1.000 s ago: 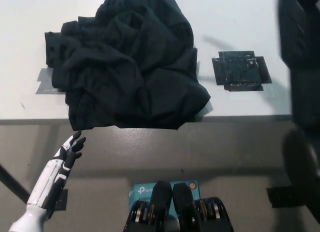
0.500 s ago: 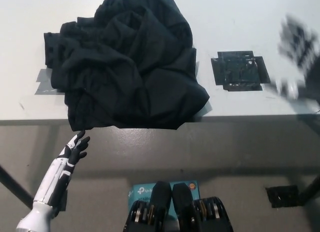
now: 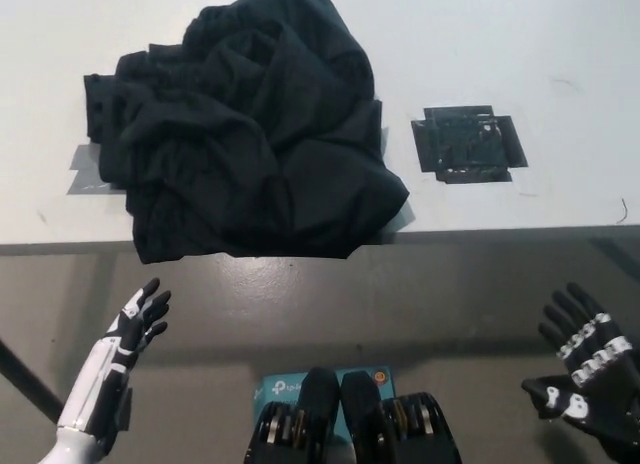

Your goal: The robot grabs the right edges of the black jacket on the table, and folds it in half

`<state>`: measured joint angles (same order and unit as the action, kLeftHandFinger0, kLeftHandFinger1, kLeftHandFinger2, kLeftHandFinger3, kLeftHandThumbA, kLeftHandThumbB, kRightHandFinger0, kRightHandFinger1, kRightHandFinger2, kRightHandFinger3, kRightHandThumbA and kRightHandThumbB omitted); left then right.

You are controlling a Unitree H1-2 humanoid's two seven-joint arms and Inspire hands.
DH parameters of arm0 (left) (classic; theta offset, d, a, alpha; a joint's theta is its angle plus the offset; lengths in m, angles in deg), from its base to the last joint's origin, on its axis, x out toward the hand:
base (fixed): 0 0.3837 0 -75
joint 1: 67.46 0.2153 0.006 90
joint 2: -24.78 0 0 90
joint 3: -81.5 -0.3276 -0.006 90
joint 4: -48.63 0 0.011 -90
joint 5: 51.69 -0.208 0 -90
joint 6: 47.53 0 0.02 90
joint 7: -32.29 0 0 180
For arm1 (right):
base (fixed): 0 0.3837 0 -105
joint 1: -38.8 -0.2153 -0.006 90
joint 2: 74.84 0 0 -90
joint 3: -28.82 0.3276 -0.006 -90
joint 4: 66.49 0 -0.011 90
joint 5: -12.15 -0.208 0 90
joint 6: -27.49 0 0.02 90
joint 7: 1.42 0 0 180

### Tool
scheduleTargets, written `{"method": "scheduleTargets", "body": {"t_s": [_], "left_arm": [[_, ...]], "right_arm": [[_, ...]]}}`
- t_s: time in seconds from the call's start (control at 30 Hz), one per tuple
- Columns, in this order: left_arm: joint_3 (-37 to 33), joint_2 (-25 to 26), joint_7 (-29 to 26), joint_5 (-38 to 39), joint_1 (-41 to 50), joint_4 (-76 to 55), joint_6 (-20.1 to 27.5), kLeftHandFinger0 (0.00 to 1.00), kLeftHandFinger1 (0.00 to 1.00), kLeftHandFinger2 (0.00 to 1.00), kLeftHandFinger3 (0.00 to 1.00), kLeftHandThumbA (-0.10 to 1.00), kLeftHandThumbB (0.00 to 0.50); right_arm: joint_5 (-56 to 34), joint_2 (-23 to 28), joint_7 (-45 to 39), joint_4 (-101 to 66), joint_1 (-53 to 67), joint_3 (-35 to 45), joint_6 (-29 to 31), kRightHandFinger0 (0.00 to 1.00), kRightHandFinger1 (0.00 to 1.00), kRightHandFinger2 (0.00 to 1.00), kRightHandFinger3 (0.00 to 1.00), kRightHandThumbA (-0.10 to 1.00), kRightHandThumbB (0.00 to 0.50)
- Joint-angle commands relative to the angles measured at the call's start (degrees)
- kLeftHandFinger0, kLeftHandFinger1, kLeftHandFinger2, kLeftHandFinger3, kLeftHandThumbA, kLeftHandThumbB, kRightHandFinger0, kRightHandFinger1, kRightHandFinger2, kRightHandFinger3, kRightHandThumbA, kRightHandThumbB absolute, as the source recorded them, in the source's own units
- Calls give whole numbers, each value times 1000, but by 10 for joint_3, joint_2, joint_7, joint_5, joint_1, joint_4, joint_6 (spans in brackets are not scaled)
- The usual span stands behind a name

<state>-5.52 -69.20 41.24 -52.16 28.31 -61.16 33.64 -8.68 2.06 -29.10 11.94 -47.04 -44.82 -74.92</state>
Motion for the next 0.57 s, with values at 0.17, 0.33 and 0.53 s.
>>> {"method": "scheduleTargets", "body": {"t_s": [0.17,0.33,0.53], "left_arm": [[10,6,2,19,-2,0,40,1000,1000,1000,1000,1000,62],[12,12,0,12,-2,9,39,1000,1000,1000,1000,1000,90],[14,18,2,14,5,11,40,1000,1000,1000,1000,1000,48]], "right_arm": [[-5,12,12,20,-15,-22,88,1000,1000,1000,1000,1000,269],[11,16,21,31,-18,-38,103,1000,1000,1000,1000,1000,277],[19,30,10,51,-14,-65,139,1000,1000,1000,1000,1000,214]]}}
